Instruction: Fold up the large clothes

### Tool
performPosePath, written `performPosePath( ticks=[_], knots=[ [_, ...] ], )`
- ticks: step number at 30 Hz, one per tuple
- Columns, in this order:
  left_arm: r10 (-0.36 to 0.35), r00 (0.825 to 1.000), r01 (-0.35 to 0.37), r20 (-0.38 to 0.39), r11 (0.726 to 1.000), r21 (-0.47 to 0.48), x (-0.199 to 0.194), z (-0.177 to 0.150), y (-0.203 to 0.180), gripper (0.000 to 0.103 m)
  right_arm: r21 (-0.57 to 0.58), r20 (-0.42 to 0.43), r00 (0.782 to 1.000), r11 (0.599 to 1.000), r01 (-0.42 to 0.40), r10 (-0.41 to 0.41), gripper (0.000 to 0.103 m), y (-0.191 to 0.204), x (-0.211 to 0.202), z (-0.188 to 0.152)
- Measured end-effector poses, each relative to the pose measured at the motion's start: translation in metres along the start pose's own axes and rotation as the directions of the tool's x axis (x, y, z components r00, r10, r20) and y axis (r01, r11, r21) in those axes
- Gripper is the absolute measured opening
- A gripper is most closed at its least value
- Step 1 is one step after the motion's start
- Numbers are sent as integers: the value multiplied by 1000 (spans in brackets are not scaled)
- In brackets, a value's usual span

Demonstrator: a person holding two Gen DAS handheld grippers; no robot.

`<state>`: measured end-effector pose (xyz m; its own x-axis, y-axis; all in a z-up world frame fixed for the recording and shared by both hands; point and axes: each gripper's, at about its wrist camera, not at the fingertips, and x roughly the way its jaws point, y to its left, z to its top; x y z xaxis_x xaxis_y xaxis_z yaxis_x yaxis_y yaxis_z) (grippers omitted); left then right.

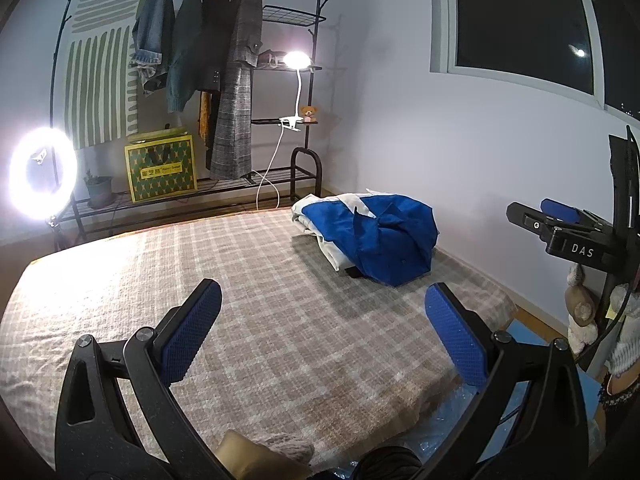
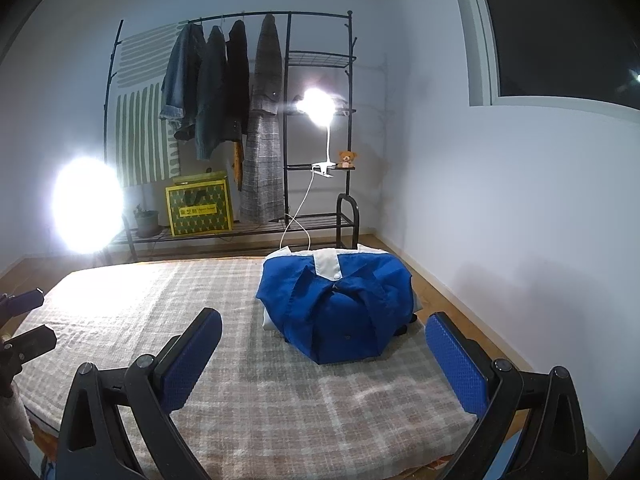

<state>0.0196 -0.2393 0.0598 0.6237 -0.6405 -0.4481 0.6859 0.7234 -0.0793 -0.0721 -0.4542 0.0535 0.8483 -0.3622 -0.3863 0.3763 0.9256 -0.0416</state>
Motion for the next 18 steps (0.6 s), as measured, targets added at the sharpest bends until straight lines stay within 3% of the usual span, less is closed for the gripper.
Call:
performPosePath(
  ticks=[18],
  knots=[
    [1,1000,-1,-2,1000,-2,1,0,-1,103,-12,-4,1000,1000,-8,8,103,4,5,0]
  ],
)
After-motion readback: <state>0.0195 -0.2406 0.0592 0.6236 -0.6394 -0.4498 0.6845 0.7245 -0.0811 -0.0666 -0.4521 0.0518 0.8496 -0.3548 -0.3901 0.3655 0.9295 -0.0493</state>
